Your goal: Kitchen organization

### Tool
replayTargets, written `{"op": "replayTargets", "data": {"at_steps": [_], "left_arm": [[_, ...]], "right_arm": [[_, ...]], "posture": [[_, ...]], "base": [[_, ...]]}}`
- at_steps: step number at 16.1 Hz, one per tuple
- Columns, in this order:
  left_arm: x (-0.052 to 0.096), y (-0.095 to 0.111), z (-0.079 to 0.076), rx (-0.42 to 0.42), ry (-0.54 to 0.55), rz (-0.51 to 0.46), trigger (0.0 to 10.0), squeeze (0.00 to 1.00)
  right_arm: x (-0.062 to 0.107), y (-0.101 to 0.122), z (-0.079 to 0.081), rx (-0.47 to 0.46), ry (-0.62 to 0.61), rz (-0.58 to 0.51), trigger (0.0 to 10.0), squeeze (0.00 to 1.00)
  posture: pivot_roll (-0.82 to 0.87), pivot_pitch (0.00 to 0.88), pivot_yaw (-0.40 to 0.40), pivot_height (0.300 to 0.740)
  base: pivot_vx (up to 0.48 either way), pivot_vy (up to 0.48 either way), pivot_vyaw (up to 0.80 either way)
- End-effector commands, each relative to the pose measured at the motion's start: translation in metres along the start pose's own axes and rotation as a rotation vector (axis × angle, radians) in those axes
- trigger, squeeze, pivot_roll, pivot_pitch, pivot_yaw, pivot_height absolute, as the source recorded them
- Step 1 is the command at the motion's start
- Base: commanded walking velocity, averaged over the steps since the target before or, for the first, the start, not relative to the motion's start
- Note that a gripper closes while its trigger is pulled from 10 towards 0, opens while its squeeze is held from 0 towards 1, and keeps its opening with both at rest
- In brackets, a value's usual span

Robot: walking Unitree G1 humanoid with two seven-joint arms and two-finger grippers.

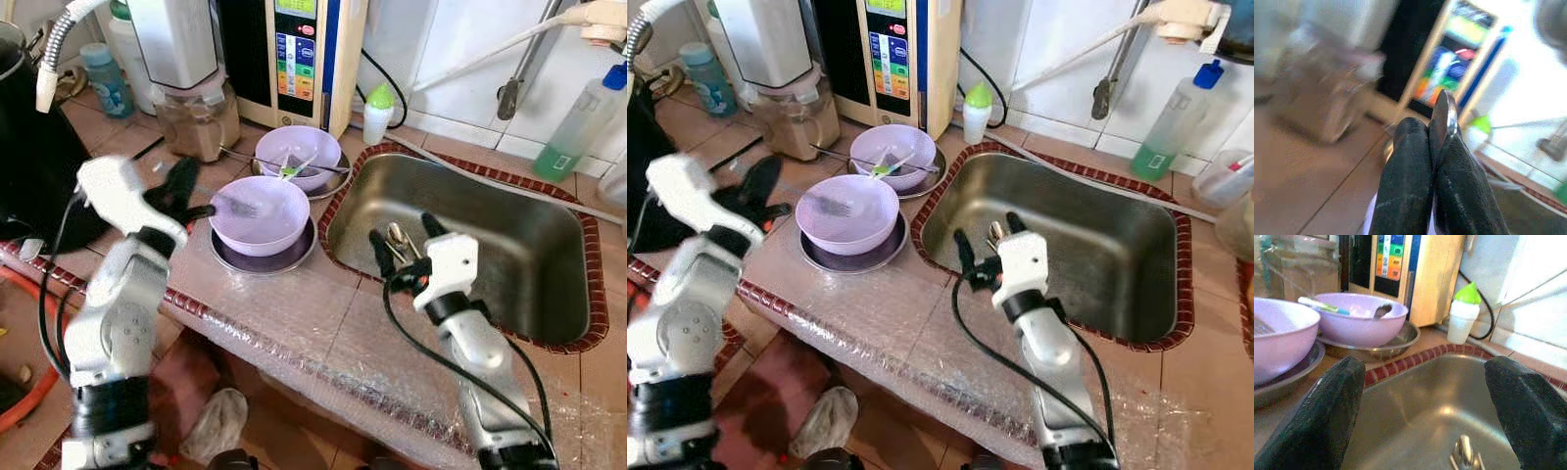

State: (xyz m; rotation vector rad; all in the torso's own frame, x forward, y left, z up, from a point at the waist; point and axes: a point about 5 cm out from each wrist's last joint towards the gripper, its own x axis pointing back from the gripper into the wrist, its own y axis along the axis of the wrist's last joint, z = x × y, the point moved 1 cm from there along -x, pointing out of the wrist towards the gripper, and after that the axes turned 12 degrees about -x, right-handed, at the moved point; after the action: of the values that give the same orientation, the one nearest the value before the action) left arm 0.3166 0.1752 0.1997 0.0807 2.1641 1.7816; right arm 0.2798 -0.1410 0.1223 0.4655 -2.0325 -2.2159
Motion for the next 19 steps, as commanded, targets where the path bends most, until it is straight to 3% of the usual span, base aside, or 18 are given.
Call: {"op": "replayTargets", "data": {"at_steps": [1, 3, 4, 7, 10, 13, 16, 17, 18, 19], "left_arm": [[-0.007, 0.019, -0.012, -0.061, -0.077, -0.058, 0.0, 0.00], [-0.020, 0.044, -0.025, -0.118, -0.185, -0.118, 0.0, 0.00], [-0.023, 0.046, -0.032, -0.132, -0.236, -0.114, 0.0, 0.00], [-0.037, 0.034, -0.069, -0.140, -0.497, -0.018, 0.0, 0.00], [-0.045, 0.027, -0.091, -0.146, -0.589, -0.002, 0.0, 0.00], [-0.047, 0.018, -0.105, -0.168, -0.669, 0.026, 0.0, 0.00], [-0.043, 0.007, -0.112, -0.161, -0.699, 0.052, 0.0, 0.00], [-0.041, 0.003, -0.114, -0.158, -0.705, 0.061, 0.0, 0.00], [-0.039, -0.001, -0.116, -0.160, -0.710, 0.069, 0.0, 0.00], [-0.038, -0.005, -0.117, -0.153, -0.706, 0.073, 0.0, 0.00]], "right_arm": [[0.000, 0.000, -0.007, 0.012, -0.026, -0.005, 10.0, 0.00], [-0.004, 0.006, -0.010, 0.026, -0.028, -0.023, 10.0, 0.00], [-0.005, 0.008, -0.008, 0.035, -0.011, -0.027, 10.0, 0.00], [-0.012, 0.017, 0.009, 0.134, 0.196, -0.038, 10.0, 0.00], [-0.018, 0.030, 0.011, 0.159, 0.297, -0.048, 10.0, 0.00], [-0.024, 0.041, 0.009, 0.203, 0.381, -0.050, 10.0, 0.00], [-0.032, 0.042, 0.014, 0.176, 0.402, -0.059, 9.6, 0.00], [-0.034, 0.042, 0.017, 0.164, 0.415, -0.062, 3.8, 0.00], [-0.036, 0.042, 0.020, 0.151, 0.431, -0.062, 0.0, 0.00], [-0.039, 0.041, 0.023, 0.131, 0.449, -0.054, 0.0, 0.00]], "posture": [[-0.03, 0.000, 0.035, 0.740], [-0.03, 0.000, 0.039, 0.740], [-0.03, 0.000, 0.039, 0.740], [-0.04, 0.000, 0.047, 0.740], [-0.05, 0.000, 0.060, 0.740], [-0.06, 0.000, 0.065, 0.740], [-0.05, 0.000, 0.059, 0.740], [-0.05, 0.000, 0.055, 0.740], [-0.04, 0.000, 0.052, 0.740], [-0.04, 0.000, 0.046, 0.740]], "base": [[0.000, 0.000, 0.00], [0.000, 0.000, 0.00], [0.000, 0.000, 0.00], [0.000, 0.000, 0.00], [0.000, 0.000, 0.00], [0.000, 0.000, 0.00], [0.000, 0.000, 0.00], [0.000, 0.000, 0.00], [0.000, 0.000, 0.00], [0.000, 0.000, 0.00]]}}
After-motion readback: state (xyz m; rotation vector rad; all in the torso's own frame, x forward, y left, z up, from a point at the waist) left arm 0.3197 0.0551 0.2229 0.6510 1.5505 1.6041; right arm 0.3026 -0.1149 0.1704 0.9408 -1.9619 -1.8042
